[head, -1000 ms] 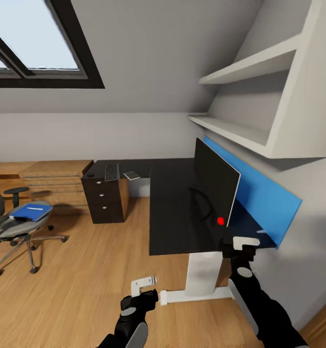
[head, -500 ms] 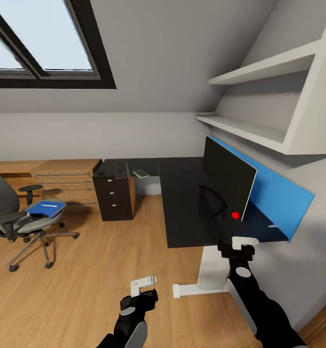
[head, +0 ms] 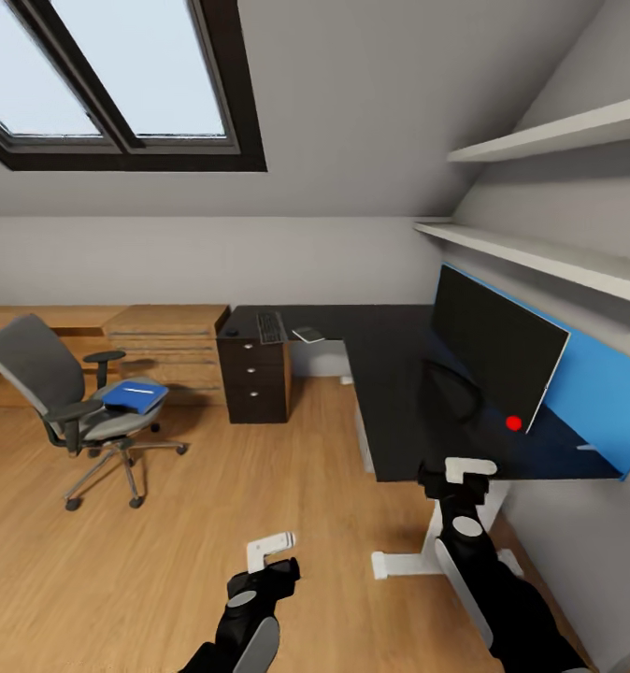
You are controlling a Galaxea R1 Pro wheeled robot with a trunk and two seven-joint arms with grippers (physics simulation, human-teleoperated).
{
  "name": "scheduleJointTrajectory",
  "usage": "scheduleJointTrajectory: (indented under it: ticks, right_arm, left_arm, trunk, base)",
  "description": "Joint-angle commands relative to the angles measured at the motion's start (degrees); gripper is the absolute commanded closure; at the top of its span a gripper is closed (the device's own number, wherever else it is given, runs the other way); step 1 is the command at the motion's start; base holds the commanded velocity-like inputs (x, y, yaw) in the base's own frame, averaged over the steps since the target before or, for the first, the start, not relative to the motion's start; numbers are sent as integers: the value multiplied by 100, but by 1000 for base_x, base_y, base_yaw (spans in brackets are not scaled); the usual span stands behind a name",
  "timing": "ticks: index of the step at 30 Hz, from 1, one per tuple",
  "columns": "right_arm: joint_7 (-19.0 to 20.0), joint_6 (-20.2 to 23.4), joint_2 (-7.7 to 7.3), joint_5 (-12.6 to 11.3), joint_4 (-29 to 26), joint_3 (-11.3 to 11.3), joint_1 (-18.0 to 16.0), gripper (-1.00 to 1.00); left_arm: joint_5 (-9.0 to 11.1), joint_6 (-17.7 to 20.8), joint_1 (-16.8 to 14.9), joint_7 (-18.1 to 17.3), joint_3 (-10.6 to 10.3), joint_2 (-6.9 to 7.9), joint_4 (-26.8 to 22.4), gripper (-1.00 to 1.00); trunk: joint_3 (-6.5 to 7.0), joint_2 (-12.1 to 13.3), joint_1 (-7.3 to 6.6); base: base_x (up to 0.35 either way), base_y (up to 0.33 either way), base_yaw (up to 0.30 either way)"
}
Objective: In the bedroom, organize the workspace by keeping the computer under the desk, ensuring the monitor is on the desk, placing the keyboard on the desk next to the monitor, placing the mouse on the desk next to the keyboard, moving the folder from the swivel chair onto the desk next to the mouse, stacking the notebook on top of the folder with the pen on top of the notebook, and positioning the swivel chair next to the desk.
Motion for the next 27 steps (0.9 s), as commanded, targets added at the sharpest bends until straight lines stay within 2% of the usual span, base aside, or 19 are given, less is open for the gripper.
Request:
scheduleJointTrajectory:
  ticks: [1,9,14,17,19,23,25,26,27]
  right_arm:
    - [-53,22,18,-54,-9,24,-5,-100]
    - [-50,22,100,-35,17,59,-5,-100]
    - [-49,-51,125,-32,272,303,-5,-100]
    - [-48,-287,233,-9,549,439,-5,-100]
    - [-49,-462,362,93,729,546,-5,-100]
    - [-56,-651,566,580,1116,681,-10,-100]
    - [-54,-667,620,670,1269,694,-19,-100]
    - [-57,-681,690,722,1746,702,-89,-100]
    - [-59,-692,707,726,1805,703,-103,-100]
  left_arm:
    - [32,15,-7,43,-11,2,-5,-100]
    - [31,15,-6,46,-9,0,-4,-100]
    - [40,18,-7,56,-9,-5,12,-100]
    - [44,19,-7,61,-14,-7,64,-100]
    - [36,17,-7,58,-16,-10,152,-100]
    - [16,8,-6,59,-18,-11,246,-100]
    - [13,7,-5,61,-18,-8,254,-100]
    - [6,6,-5,64,-23,-11,259,-100]
    - [5,4,-6,64,-25,-10,259,-100]
  trunk:
    - [-12,-8,2]
    - [-31,-8,2]
    - [-45,-8,2]
    - [-48,-8,2]
    - [-49,-8,2]
    - [-50,-8,2]
    - [-50,-8,2]
    - [-50,-8,2]
    - [-50,-8,2]
  base:
    - [0,331,243]
    - [101,316,250]
    - [246,246,199]
    - [292,190,63]
    - [305,164,28]
    - [314,147,9]
    - [317,141,2]
    - [317,139,0]
    - [317,139,0]
